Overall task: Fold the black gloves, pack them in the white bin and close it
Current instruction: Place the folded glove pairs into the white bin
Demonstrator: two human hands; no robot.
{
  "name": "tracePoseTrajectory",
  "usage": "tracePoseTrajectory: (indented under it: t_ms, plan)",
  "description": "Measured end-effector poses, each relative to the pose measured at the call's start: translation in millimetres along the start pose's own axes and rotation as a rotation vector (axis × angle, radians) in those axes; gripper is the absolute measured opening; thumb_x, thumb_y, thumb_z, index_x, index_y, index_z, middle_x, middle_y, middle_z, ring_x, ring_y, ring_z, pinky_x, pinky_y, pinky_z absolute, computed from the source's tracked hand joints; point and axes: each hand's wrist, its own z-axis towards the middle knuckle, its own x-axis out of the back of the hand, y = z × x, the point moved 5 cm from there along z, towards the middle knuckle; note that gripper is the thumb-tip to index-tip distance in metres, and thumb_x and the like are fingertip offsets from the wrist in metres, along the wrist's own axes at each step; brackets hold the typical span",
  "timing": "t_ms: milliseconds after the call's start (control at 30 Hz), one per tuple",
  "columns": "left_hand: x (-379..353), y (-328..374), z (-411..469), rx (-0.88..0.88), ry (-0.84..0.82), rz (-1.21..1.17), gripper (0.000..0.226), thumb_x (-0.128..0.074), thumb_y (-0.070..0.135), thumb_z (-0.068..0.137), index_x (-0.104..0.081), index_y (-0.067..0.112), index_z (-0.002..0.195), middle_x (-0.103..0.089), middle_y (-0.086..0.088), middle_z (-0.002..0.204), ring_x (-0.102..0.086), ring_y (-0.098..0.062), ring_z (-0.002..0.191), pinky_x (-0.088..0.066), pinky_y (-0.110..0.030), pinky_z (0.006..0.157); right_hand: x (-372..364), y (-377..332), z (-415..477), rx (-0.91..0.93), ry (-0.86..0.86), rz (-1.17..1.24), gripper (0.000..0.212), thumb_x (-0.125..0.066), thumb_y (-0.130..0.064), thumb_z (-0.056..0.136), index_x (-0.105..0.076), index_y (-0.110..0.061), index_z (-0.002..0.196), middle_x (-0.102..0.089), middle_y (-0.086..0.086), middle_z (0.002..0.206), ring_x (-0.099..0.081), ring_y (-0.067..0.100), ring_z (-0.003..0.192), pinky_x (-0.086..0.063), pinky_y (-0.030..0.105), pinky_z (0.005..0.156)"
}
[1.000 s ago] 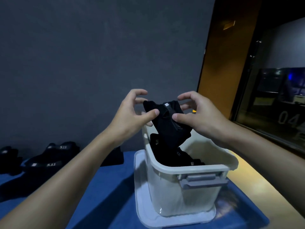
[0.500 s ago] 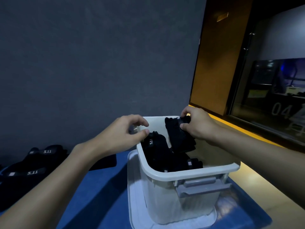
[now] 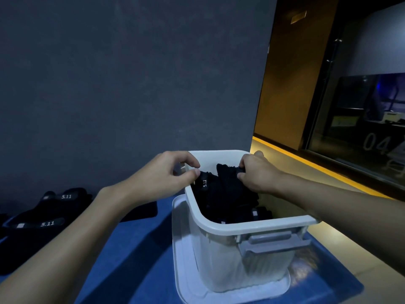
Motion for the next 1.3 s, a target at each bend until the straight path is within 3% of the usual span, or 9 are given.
tracePoseTrajectory:
  t_ms: [67, 133, 200, 367, 633, 733, 900, 1133, 1300]
  plan:
    - [0.0, 0.1, -0.7, -0.004, 0.0, 0.003, 0.025, -0.057, 0.051, 0.083, -0.066, 0.035, 0.1, -0.073, -0.003, 0.09, -0.069, -0.028, 0.081, -0.056, -0.05, 0.079, -1.7, -2.7, -2.2, 0.014, -0.068, -0.037, 0.019, -0.051, -0.024, 0.1, -0.055, -0.005, 0.103, -0.038, 0.018, 0.132, -0.046, 0.029, 0.112, -0.037, 0.029, 0.082]
    - [0.2, -0.4, -1.8, -0.003, -0.004, 0.001, 0.025, -0.057, 0.051, 0.084, -0.066, 0.035, 0.099, -0.072, -0.004, 0.09, -0.068, -0.03, 0.082, -0.056, -0.051, 0.079, -2.8, -6.0, -4.5, 0.044, -0.122, -0.092, 0.027, -0.053, -0.034, 0.099, -0.05, -0.01, 0.085, -0.044, 0.016, 0.12, -0.041, 0.023, 0.104, -0.034, 0.028, 0.078]
    - [0.3, 0.2, -2.3, -0.006, -0.007, 0.002, 0.028, -0.055, 0.056, 0.081, -0.066, 0.036, 0.098, -0.072, -0.006, 0.091, -0.068, -0.032, 0.083, -0.055, -0.053, 0.079, -1.7, -8.8, -5.0, 0.099, -0.134, -0.173, 0.035, -0.06, -0.043, 0.093, -0.051, -0.011, 0.082, -0.048, 0.01, 0.105, -0.045, 0.02, 0.092, -0.036, 0.029, 0.073]
    - [0.3, 3.5, -4.5, -0.02, -0.005, -0.011, 0.03, -0.053, 0.055, 0.081, -0.067, 0.033, 0.096, -0.071, -0.001, 0.09, -0.067, -0.033, 0.083, -0.055, -0.052, 0.079, -0.2, -8.1, -3.0, 0.226, -0.083, -0.342, 0.045, -0.075, -0.049, 0.08, -0.064, -0.008, 0.096, -0.06, 0.007, 0.097, -0.059, 0.024, 0.089, -0.051, 0.037, 0.074]
    - [1.6, 2.7, -6.4, -0.038, -0.026, -0.033, 0.032, -0.053, 0.058, 0.08, -0.067, 0.034, 0.096, -0.072, -0.001, 0.091, -0.066, -0.038, 0.085, -0.054, -0.054, 0.081, -16.8, -3.6, -4.8, 0.125, -0.183, -0.147, 0.07, -0.083, -0.037, 0.075, -0.035, -0.015, 0.121, -0.06, 0.009, 0.105, -0.057, 0.027, 0.094, -0.045, 0.033, 0.073]
    - [0.8, 2.4, -5.1, -0.049, -0.033, -0.04, 0.039, -0.051, 0.063, 0.077, -0.067, 0.034, 0.097, -0.072, -0.008, 0.094, -0.065, -0.039, 0.084, -0.054, -0.056, 0.08, -20.3, 0.2, -3.6, 0.085, -0.213, -0.121, 0.075, -0.083, -0.036, 0.076, -0.033, -0.013, 0.126, -0.06, 0.011, 0.113, -0.056, 0.026, 0.097, -0.046, 0.032, 0.076]
    - [1.0, 2.1, -4.4, -0.066, -0.019, -0.068, 0.037, -0.052, 0.064, 0.077, -0.067, 0.037, 0.097, -0.073, -0.004, 0.096, -0.067, -0.039, 0.089, -0.054, -0.057, 0.083, -16.4, 1.5, -3.7, 0.076, -0.196, -0.121, 0.081, -0.083, -0.041, 0.075, -0.035, -0.012, 0.133, -0.058, 0.011, 0.123, -0.055, 0.028, 0.107, -0.05, 0.038, 0.091]
    - [23.0, -1.3, -12.5, -0.068, 0.086, -0.126, 0.022, -0.061, 0.049, 0.086, -0.07, 0.034, 0.1, -0.068, 0.014, 0.113, -0.067, -0.015, 0.103, -0.051, -0.048, 0.097, 21.0, -21.4, -18.3, 0.136, -0.082, -0.018, 0.078, -0.078, -0.039, 0.08, -0.037, -0.011, 0.141, -0.048, 0.008, 0.144, -0.048, 0.027, 0.127, -0.045, 0.038, 0.103]
    - [53.3, -17.1, -33.3, 0.025, 0.127, -0.055, 0.007, -0.063, 0.034, 0.094, -0.069, 0.034, 0.096, -0.07, 0.018, 0.104, -0.069, -0.026, 0.097, -0.055, -0.053, 0.089, 34.1, -65.7, -29.1, 0.253, -0.018, 0.105, 0.076, -0.073, -0.038, 0.085, -0.035, -0.013, 0.147, -0.051, 0.001, 0.141, -0.049, 0.019, 0.129, -0.043, 0.033, 0.105]
